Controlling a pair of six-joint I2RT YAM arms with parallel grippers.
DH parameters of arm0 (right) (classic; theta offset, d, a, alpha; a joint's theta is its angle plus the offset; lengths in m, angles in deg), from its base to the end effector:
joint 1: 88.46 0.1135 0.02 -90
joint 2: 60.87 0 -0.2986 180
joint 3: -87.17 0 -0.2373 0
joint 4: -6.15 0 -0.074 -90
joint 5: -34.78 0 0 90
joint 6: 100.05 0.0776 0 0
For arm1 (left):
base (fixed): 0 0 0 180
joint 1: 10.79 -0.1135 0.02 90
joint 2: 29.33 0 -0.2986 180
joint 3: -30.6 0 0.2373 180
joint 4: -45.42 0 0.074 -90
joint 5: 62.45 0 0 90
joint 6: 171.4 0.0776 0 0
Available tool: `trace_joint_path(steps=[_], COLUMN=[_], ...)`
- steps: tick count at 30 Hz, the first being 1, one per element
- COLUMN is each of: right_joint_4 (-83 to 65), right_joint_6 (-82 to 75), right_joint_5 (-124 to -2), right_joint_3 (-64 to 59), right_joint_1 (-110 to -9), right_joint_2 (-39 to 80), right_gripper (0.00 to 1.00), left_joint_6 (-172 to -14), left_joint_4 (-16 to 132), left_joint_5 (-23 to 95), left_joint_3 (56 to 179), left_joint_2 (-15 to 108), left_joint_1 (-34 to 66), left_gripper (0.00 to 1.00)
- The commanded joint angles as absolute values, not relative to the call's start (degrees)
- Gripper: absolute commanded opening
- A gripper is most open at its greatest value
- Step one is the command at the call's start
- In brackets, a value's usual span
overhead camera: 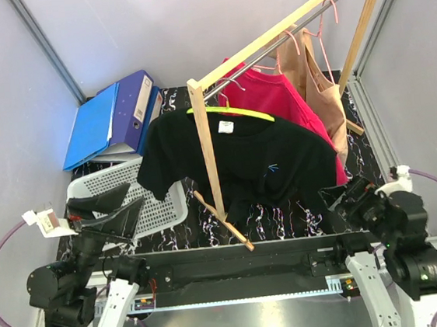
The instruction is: Remove the t-shirt from the hanger
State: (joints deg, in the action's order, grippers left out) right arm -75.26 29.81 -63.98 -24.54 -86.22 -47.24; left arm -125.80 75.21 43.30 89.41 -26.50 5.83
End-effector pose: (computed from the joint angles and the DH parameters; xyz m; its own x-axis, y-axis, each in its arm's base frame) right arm 0.0012 0.0119 0.3096 -0.4571 0.6160 -0.6415 0.1543 0.7653 0.6249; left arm -0.0176 -0.0167 0.3905 -0.0537 -0.6867 -0.7249 0.6593 0.5208 -0.5422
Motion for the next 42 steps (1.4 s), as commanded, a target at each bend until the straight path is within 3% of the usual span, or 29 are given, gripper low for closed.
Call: trace_joint_path(steps=[1, 18, 20, 27, 35, 42], right_joint_4=[-80.65, -68.27, -65.38, -56.84, -53.95, -50.95], right_joint_6=[19.34, 11.66, 10.26, 2.53, 3.75, 7.62], right_joint_5=[-58.3, -52.84, -56.96, -91.3, -104.61, -109.8], right_joint_3=[-12.65, 8.81, 10.4, 11.37, 14.1, 14.28], right_joint_1=[-86.09, -85.74, -85.74, -85.74, -85.48, -82.59], right_joint_2=[-40.94, -21.78, -20.45, -15.98, -11.04, -9.29], right_gripper=[1.0, 1.0, 0.98, 0.95, 0.76, 0.74], left_joint_6=[-124.91, -126.4, -125.09, -123.67, -123.32, -123.59], left_joint_4=[88.64, 89.69, 92.23, 96.98, 97.16, 97.16], left_joint_5=[46.61, 60.15, 60.95, 63.84, 64.47, 64.38], left_joint_3=[91.91, 96.66, 98.85, 102.28, 103.51, 102.37], left_joint_2=[-23.79, -17.38, -16.15, -15.53, -13.51, -13.25], left_joint_1=[5.99, 6.0, 5.99, 6.08, 5.99, 5.99], left_gripper=[0.99, 0.99, 0.99, 0.99, 0.99, 0.99])
